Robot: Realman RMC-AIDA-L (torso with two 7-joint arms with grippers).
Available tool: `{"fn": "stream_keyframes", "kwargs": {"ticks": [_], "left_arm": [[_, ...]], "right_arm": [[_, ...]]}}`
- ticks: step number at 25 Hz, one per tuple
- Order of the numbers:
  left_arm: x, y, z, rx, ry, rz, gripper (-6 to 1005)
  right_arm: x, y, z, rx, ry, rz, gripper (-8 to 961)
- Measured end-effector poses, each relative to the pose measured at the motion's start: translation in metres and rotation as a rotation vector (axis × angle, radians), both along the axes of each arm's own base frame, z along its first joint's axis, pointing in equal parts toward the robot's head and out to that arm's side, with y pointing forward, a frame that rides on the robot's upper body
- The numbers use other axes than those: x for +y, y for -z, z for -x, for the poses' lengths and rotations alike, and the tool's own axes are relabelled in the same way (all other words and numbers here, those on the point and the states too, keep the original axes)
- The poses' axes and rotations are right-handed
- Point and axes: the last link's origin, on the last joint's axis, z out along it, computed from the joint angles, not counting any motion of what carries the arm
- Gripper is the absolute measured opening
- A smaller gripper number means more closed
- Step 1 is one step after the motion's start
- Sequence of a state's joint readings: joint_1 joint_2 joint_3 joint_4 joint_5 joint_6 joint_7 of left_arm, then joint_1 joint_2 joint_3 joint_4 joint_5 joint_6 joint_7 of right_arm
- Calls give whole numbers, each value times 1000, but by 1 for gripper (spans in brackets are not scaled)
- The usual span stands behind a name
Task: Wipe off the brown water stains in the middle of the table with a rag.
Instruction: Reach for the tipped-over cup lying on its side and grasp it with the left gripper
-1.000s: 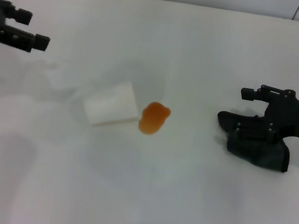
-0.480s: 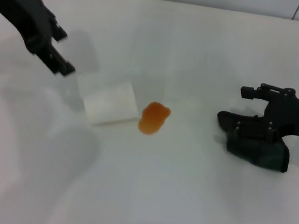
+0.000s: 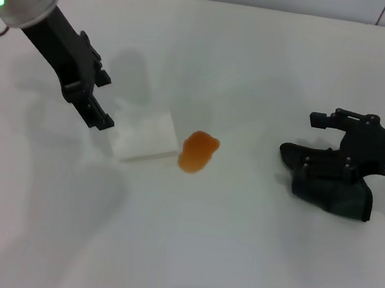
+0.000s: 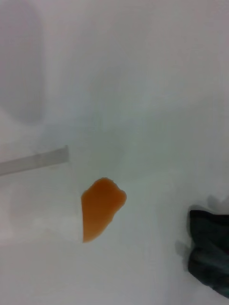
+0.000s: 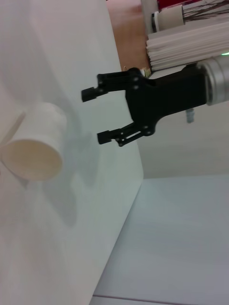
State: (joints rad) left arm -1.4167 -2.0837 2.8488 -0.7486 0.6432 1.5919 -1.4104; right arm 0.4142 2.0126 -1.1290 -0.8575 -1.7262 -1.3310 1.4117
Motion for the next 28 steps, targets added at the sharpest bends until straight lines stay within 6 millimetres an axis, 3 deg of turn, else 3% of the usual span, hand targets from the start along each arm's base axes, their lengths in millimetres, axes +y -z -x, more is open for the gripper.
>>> {"fn": "stream_keyframes", "kwargs": {"ticks": [15,28], "left_arm": [[1,23,6,-56,-23,-18,851],[-1,31,10,-54,-23,-1,849]], "right_arm": [[1,0,0,-8,-5,-2,856],[1,0,0,-10,-5,-3,856]]}}
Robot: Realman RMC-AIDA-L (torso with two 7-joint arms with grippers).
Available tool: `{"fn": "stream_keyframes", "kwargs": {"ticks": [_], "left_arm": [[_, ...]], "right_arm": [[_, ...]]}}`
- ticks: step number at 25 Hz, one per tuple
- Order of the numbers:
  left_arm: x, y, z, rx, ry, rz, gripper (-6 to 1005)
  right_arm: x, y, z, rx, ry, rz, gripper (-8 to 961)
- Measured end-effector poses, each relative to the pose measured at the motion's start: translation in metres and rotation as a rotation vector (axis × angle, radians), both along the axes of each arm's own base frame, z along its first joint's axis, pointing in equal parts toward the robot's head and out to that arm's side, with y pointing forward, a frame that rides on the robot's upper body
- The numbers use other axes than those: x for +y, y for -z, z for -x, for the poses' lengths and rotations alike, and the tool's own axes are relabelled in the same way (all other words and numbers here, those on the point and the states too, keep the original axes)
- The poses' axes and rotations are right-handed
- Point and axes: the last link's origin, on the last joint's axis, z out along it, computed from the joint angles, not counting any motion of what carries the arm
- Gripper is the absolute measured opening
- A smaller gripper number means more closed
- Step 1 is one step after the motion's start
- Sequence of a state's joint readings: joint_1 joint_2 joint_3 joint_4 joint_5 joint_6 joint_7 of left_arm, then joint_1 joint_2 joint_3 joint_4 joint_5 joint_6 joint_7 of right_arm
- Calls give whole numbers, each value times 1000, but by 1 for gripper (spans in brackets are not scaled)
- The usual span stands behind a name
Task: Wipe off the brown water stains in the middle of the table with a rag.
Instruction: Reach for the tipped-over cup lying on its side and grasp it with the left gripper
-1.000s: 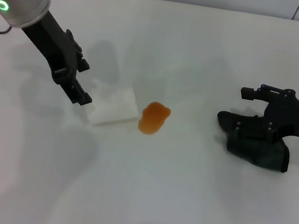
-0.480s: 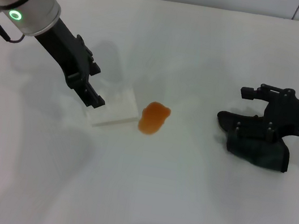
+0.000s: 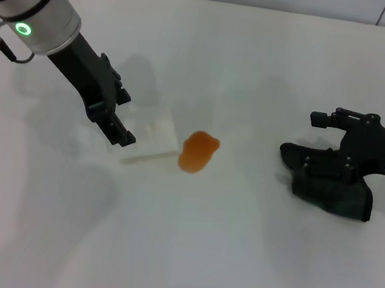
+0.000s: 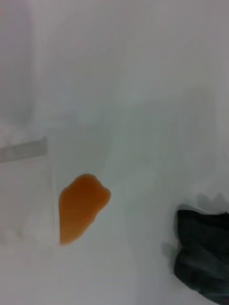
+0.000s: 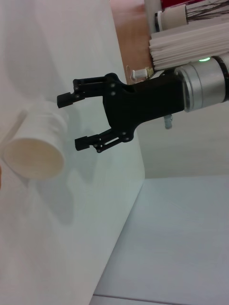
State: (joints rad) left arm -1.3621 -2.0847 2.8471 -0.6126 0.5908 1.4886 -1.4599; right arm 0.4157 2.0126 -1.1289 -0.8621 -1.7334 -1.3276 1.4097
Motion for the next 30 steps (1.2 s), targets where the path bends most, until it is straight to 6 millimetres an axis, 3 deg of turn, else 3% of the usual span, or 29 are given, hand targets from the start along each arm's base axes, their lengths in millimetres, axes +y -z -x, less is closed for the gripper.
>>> {"fn": "stream_keyframes", "kwargs": {"ticks": [30], "left_arm": [[0,17,12,0,-61,-43,844]], "right_arm": [[-1,1,-1,2,1,6,856]]}}
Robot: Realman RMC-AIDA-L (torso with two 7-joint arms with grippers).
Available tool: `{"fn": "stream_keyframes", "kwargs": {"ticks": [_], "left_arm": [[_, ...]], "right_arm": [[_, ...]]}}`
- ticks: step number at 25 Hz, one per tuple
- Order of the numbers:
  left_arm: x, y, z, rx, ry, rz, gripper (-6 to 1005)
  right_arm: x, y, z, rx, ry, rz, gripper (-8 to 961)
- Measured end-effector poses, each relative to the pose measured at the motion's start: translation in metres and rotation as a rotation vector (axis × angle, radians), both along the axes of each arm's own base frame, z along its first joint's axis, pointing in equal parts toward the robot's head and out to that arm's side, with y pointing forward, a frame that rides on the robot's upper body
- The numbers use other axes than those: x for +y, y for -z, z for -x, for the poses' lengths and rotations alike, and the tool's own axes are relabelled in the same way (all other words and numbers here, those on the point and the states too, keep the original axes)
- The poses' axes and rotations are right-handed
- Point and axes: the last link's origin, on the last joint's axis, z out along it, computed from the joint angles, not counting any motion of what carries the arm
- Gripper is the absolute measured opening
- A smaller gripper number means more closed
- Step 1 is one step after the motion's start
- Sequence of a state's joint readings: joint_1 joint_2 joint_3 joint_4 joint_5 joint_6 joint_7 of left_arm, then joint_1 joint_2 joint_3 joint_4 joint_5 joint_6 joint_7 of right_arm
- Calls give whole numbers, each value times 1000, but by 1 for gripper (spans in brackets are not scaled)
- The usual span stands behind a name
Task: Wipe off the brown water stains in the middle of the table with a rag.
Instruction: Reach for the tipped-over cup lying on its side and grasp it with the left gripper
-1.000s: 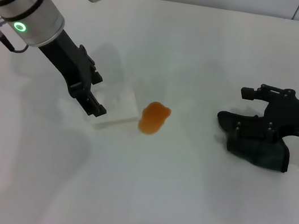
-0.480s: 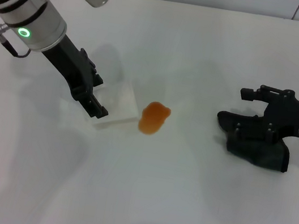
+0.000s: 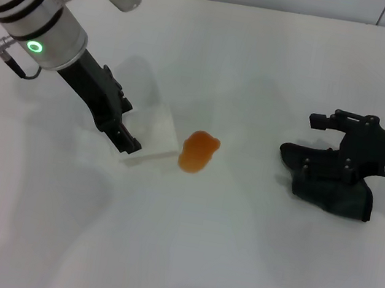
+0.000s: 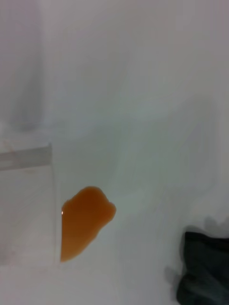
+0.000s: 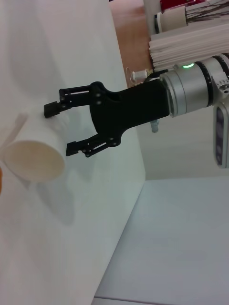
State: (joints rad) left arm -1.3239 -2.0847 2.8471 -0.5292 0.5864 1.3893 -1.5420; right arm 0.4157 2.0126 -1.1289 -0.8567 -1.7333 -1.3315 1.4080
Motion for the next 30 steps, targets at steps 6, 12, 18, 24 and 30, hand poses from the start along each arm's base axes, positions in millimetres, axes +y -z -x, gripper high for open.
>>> {"fn": "stream_keyframes", "kwargs": {"ticks": [6,12,18,24,30], "left_arm": [[0,5,3,5,5,-2,843],[0,8,4,3,16,-6,842],[1,12,5,4,24,-10,841],[2,12,5,6,29,-16,840],[3,13,4,4,32,-18,839]], "right_arm": [[0,1,0,-1,0,3,856],[-1,2,0,-4,-3,7,856],[0,2,1,-5,-6,6,856],[0,2,1,-6,-4,6,855],[0,2,0,-7,-3,6,855]]}}
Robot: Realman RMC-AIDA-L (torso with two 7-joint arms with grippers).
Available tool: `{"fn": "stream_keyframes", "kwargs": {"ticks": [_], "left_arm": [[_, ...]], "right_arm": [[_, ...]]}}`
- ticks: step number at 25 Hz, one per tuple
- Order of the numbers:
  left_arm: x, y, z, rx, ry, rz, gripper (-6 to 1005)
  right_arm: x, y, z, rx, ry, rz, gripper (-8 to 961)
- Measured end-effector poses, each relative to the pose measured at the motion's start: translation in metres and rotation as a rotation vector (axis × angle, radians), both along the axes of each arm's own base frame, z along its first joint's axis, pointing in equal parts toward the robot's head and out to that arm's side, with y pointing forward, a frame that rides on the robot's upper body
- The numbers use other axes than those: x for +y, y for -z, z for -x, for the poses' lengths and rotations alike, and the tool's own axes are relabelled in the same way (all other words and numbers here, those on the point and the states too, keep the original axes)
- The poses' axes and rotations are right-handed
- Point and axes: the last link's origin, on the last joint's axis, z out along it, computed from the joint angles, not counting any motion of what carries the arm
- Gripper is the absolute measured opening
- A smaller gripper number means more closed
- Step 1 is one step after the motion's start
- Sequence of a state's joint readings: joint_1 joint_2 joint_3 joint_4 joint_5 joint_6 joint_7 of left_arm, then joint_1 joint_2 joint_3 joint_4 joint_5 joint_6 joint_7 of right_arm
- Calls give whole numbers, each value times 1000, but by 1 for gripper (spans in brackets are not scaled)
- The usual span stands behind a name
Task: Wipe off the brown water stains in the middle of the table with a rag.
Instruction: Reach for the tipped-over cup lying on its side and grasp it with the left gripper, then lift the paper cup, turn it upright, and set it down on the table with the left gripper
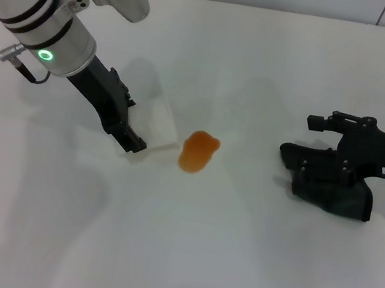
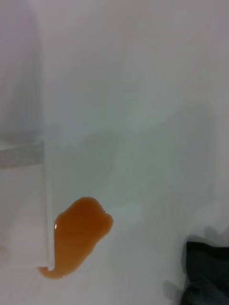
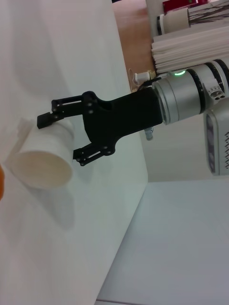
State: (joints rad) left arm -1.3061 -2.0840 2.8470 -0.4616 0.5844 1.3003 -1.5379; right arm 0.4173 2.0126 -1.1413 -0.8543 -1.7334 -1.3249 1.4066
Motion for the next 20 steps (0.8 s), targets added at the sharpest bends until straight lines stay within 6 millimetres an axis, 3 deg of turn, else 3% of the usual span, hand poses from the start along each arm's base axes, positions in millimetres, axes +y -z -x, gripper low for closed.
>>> {"fn": "stream_keyframes", "kwargs": {"ticks": [6,13,20], "left_arm": [[1,0,-2,1,2,-4,838],[3,-1,-11,-8,9,4,689],[20,-32,-39,-212,-21,-133,612]], "right_arm": [[0,0,0,0,-1,-1,855],[0,-1,0,0,0,-4,855],[0,-2,0,-1,-2,-7,855]]}}
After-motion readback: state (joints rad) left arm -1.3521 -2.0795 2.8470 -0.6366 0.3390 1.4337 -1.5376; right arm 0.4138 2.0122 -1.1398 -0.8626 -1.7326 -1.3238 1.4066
